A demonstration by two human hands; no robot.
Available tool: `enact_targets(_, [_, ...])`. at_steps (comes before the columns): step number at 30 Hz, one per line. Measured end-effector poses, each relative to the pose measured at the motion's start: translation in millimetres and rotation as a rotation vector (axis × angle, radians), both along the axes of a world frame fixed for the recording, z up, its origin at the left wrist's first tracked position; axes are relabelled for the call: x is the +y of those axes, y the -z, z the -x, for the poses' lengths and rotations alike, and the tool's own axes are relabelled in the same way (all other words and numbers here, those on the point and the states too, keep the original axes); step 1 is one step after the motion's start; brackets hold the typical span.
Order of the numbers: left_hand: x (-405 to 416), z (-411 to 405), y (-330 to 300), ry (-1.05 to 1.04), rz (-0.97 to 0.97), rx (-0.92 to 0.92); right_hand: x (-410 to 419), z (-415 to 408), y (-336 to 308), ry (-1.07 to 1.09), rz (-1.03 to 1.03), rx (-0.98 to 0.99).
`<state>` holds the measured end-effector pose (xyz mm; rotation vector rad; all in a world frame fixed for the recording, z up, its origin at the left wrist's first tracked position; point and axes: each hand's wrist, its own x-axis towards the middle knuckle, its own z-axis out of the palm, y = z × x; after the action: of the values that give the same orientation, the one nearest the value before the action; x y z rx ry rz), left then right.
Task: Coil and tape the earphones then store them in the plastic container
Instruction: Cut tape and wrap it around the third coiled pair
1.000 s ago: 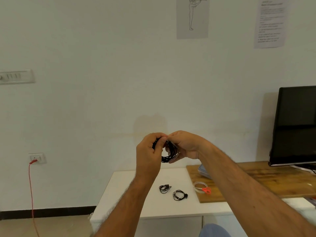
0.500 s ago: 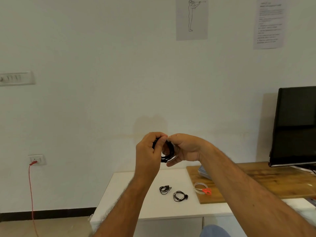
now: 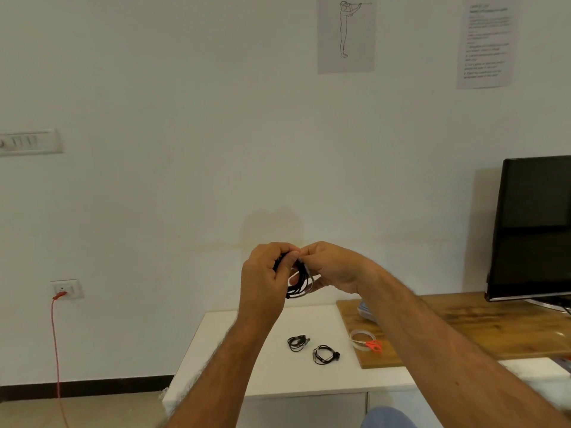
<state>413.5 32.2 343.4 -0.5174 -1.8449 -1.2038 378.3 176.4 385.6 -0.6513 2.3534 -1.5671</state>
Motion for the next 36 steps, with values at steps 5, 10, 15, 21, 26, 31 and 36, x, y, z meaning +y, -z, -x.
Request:
enact_targets(5, [-0.5, -0.8, -1.7, -0.047, -0.01, -0.084, -2.1, 3.6, 3.8, 0.14, 0.016, 0.151])
enact_targets(10, [-3.1, 2.4, 0.4, -0.119, -0.1, -0.266, 0.3, -5.6, 4.9, 0.257, 0.121, 0.614])
enact_targets(15, [-6.8, 8.2, 0.0, 0.0, -0.334, -0.462, -1.9, -12.9, 18.0, 0.151, -0.204, 1.015])
enact_targets(21, [-8.0, 8.5, -1.1, 0.145, -0.557, -0.598, -5.7, -8.4, 34.4, 0.182, -0.397, 1.126])
enact_targets(26, [-9.5, 8.9, 0.8, 0.176, -0.605, -0.625, -8.2, -10.6, 35.2, 0.183, -0.418, 1.152])
enact_targets(31, [-7.2, 6.7, -0.3, 0.152, -0.582, -0.59, -9.1, -11.5, 34.4, 0.213, -0.375, 1.191])
enact_targets(36, [-4.1, 3.8, 2.8, 0.07, -0.447, -0.502, -7.9, -12.1, 29.3, 0.278, -0.285, 1.082])
